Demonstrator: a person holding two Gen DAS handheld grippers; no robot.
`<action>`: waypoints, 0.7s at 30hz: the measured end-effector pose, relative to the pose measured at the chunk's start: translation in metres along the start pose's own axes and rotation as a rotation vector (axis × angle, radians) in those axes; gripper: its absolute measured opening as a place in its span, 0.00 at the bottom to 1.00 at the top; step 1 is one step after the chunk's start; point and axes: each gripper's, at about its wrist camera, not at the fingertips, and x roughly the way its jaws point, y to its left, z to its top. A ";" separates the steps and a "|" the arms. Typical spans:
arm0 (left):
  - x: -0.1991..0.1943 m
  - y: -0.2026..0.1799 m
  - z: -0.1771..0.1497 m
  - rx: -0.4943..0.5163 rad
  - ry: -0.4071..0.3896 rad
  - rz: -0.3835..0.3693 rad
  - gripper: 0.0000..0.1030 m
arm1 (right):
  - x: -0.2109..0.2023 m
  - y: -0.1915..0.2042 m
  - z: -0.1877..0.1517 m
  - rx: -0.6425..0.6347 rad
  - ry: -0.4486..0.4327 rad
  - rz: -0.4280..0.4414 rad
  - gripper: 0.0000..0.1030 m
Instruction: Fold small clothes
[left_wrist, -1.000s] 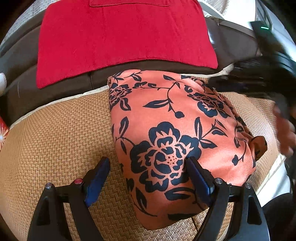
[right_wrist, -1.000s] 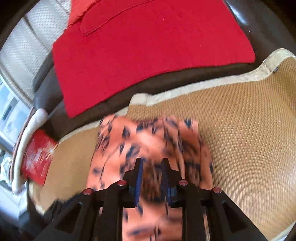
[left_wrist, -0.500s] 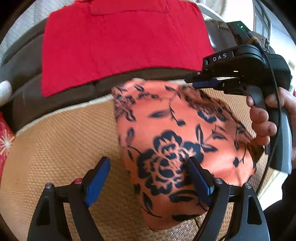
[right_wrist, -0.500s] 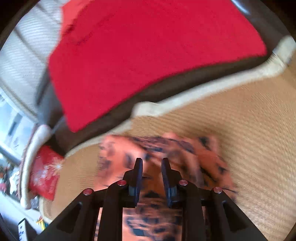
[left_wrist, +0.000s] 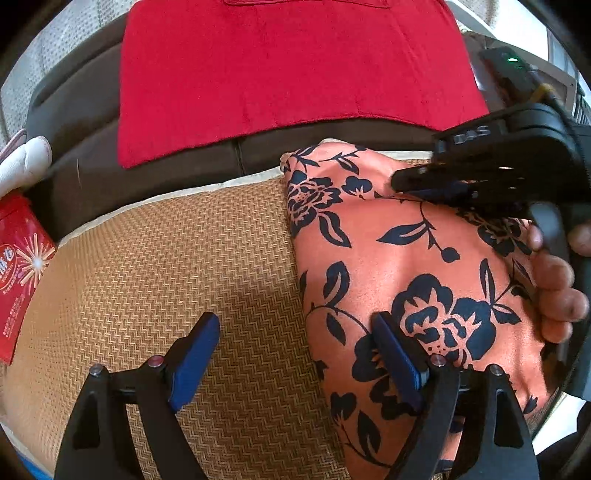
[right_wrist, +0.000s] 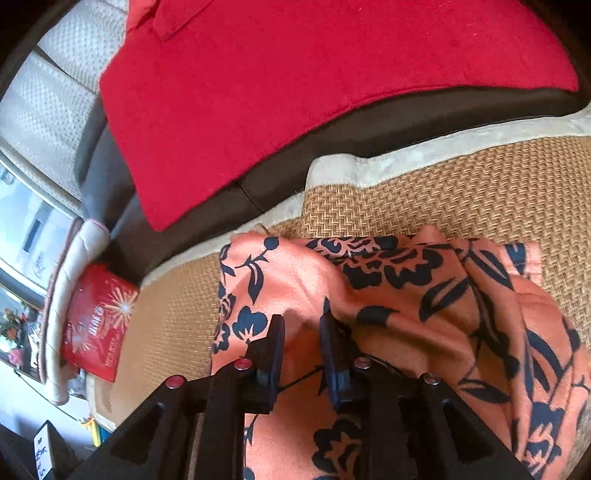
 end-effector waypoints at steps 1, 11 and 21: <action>0.000 0.001 0.001 -0.009 0.001 -0.004 0.83 | -0.008 -0.001 -0.002 0.004 -0.013 0.006 0.23; -0.024 0.011 -0.005 -0.065 -0.042 0.014 0.83 | -0.100 -0.018 -0.043 -0.023 -0.117 -0.061 0.24; -0.026 -0.015 -0.030 0.066 -0.047 0.123 0.86 | -0.108 -0.049 -0.104 -0.038 -0.033 -0.091 0.23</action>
